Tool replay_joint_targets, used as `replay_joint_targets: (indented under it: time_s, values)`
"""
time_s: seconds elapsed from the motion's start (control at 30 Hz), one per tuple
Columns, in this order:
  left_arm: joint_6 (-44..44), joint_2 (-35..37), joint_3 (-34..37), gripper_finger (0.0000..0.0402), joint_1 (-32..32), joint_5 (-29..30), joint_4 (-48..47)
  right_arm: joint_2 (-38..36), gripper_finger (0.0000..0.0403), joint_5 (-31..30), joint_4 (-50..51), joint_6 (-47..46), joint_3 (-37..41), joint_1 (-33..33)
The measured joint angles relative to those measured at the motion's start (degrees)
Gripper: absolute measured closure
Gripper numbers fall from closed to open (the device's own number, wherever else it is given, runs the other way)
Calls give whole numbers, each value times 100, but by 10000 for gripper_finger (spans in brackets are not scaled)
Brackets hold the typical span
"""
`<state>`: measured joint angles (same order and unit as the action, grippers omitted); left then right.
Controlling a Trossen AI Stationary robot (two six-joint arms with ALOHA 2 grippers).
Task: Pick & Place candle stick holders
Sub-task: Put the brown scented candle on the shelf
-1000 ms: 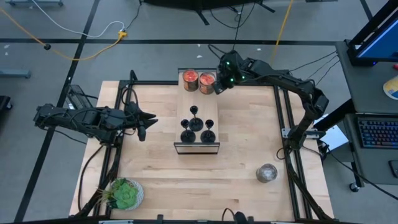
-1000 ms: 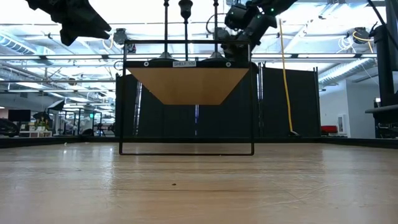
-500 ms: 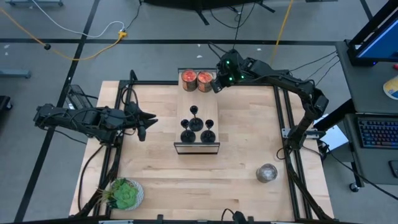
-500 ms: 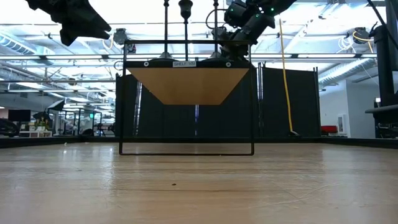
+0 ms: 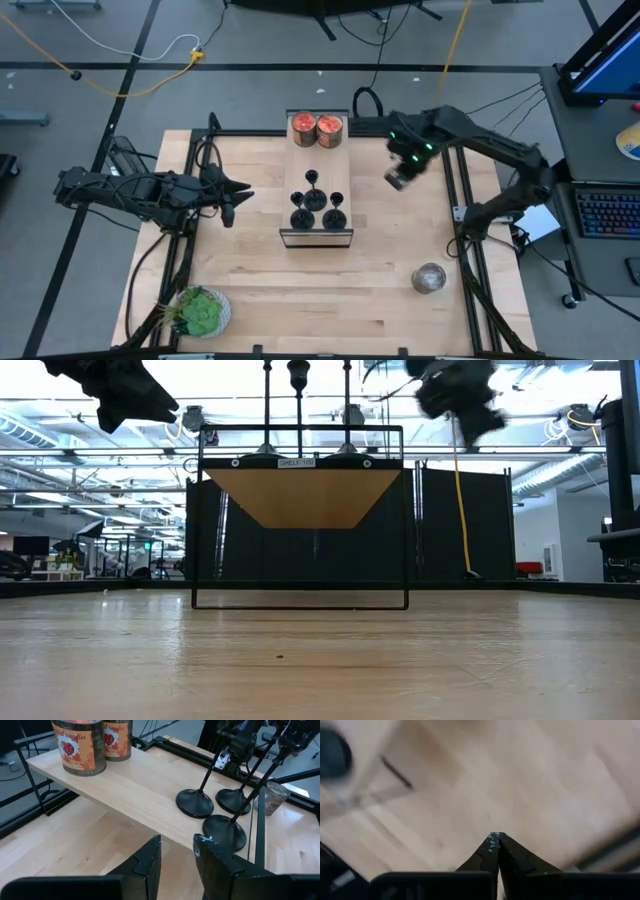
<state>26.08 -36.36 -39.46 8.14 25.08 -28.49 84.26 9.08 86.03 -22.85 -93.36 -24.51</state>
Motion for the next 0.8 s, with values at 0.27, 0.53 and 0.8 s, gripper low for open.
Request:
replay_joint_targets:
  time_s: [0.27, 0.53, 0.8]
  values:
    - [-204, -2, 0, 282, 0, -2, 1, -1273, 403, 442, 365, -1392, 395, 1527]
    - [-216, 0, 0, 282, -2, -7, -2, -1956, 403, 305, 397, -3529, 1424, 3390]
    - [-159, -2, 0, 282, 0, -13, -2, -1971, 403, 649, -178, -4961, 2479, 4578]
